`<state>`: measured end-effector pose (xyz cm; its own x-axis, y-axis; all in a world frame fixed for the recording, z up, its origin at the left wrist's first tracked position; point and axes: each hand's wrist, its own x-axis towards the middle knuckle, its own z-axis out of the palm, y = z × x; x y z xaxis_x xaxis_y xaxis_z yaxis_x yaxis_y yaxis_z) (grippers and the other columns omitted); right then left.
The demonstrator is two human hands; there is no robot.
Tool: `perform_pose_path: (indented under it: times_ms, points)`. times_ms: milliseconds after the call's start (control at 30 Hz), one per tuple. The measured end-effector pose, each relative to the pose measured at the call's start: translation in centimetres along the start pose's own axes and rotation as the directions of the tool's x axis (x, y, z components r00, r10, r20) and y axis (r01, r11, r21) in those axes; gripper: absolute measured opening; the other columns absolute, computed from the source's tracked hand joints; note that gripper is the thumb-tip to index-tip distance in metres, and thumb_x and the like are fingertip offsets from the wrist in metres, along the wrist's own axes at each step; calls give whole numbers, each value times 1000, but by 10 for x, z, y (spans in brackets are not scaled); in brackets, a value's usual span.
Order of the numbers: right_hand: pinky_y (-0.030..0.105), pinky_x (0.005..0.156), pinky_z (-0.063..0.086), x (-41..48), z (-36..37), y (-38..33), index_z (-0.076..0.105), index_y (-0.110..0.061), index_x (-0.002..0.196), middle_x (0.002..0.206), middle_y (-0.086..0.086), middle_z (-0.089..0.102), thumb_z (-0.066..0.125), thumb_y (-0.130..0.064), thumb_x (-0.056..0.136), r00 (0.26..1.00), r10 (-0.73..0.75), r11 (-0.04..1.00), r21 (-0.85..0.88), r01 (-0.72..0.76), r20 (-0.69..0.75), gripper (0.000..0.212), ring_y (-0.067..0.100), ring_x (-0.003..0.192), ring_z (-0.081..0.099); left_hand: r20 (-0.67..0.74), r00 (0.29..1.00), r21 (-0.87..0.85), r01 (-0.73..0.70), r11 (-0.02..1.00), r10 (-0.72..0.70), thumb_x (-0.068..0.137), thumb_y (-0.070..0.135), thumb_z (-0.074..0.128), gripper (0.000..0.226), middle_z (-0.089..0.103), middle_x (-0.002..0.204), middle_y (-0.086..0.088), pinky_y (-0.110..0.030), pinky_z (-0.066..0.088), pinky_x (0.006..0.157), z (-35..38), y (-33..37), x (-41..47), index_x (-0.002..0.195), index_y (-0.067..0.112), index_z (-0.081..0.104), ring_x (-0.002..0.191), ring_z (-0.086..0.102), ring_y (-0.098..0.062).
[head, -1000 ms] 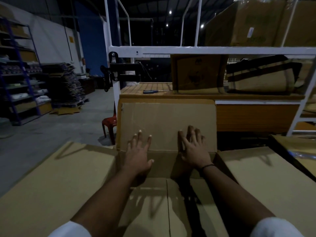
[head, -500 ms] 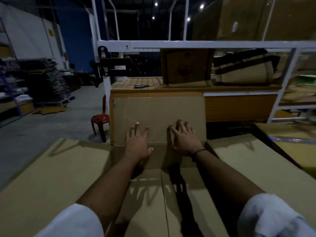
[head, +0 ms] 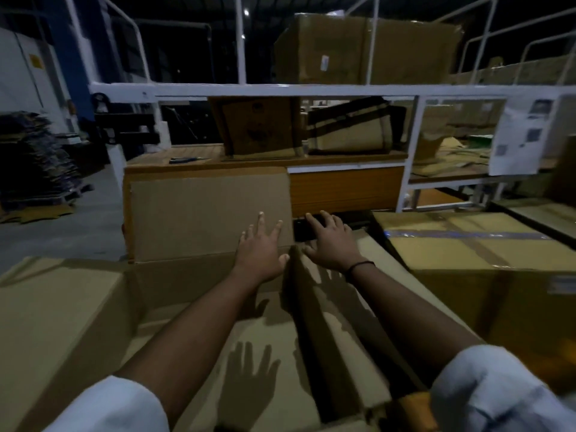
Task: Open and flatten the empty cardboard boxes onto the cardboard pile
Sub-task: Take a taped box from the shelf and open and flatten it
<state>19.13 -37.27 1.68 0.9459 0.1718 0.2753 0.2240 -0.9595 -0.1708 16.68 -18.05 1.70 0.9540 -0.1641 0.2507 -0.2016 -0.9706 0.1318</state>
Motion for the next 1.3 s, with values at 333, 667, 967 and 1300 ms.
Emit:
perform_pose_path:
  times_ms: [333, 667, 967, 1300]
  points:
    - [58, 110, 40, -90, -60, 266, 42, -33, 151, 156, 9, 42, 56, -69, 91, 974, 224, 975, -10, -224, 26, 72, 34, 140, 41, 23, 990, -96, -133, 986, 136, 93, 55, 64, 81, 22, 169, -9, -53, 34, 117, 32, 238, 4, 161, 33, 25, 149, 32, -36]
    - [55, 119, 20, -119, -31, 334, 41, -40, 151, 160, 0, 39, 23, -77, 97, 997, 55, 996, -61, -58, -46, 68, 24, 149, 28, 182, 983, 83, 19, 996, -34, 82, 59, 77, 114, -2, 171, -13, -43, 51, 99, 102, 339, 20, 164, 30, 3, 139, 44, -38]
    - [53, 117, 28, -114, -19, 364, 54, -36, 143, 149, -2, 54, 26, -80, 95, 978, -46, 999, -29, 41, -205, 71, 22, 140, 42, 135, 982, 49, 129, 991, -134, 79, 76, 66, 115, -4, 172, -9, -45, 50, 100, 112, 361, 26, 164, 30, 3, 142, 39, -39]
    - [50, 116, 34, -123, -10, 397, 58, -25, 139, 143, 1, 59, 38, -72, 99, 926, -209, 978, -71, 196, -315, 64, 21, 136, 49, 101, 926, -126, 375, 919, -364, 82, 60, 75, 116, -17, 170, -4, -51, 49, 102, 129, 404, 20, 163, 34, -4, 139, 31, -47]
